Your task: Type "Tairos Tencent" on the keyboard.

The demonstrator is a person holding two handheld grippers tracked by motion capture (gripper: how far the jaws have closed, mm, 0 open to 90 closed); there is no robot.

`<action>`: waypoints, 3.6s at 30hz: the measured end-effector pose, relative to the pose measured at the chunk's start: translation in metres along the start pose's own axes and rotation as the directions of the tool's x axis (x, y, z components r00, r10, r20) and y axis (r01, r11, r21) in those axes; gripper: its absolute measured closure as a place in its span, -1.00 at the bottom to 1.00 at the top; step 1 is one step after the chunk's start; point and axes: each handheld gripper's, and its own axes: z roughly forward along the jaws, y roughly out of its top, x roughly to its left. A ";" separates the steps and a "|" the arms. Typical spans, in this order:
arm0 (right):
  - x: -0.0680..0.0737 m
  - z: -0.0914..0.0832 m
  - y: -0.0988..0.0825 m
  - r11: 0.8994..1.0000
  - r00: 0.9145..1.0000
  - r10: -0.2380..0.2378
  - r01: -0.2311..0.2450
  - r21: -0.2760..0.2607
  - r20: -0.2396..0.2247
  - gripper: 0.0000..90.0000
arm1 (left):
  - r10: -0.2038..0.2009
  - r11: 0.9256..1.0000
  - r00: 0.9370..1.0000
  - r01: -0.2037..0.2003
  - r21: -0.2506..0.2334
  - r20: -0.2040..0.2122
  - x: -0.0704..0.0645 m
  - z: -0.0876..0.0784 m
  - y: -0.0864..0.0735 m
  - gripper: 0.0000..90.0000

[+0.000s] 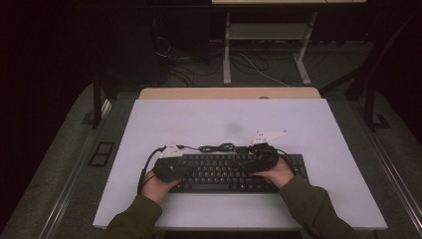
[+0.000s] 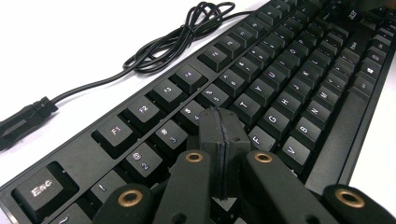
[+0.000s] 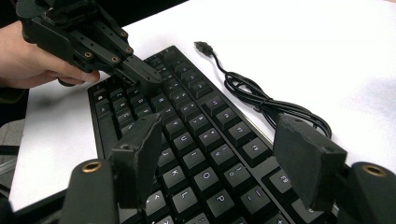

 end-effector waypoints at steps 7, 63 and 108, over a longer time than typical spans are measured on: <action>0.000 0.001 0.000 1.000 1.000 0.003 -0.003 0.001 -0.002 -0.29 | -0.006 1.000 1.000 0.006 -0.023 0.002 0.000 -0.006 0.001 0.94; 0.041 0.043 -0.002 0.982 0.993 -0.074 0.089 0.166 -0.091 0.98 | -0.023 0.994 1.000 0.022 -0.104 -0.009 -0.003 -0.014 -0.001 -0.50; 0.036 0.038 -0.002 0.984 0.991 -0.085 0.100 0.148 -0.104 0.90 | -0.013 0.995 1.000 0.014 -0.096 0.006 -0.004 -0.013 -0.001 -0.60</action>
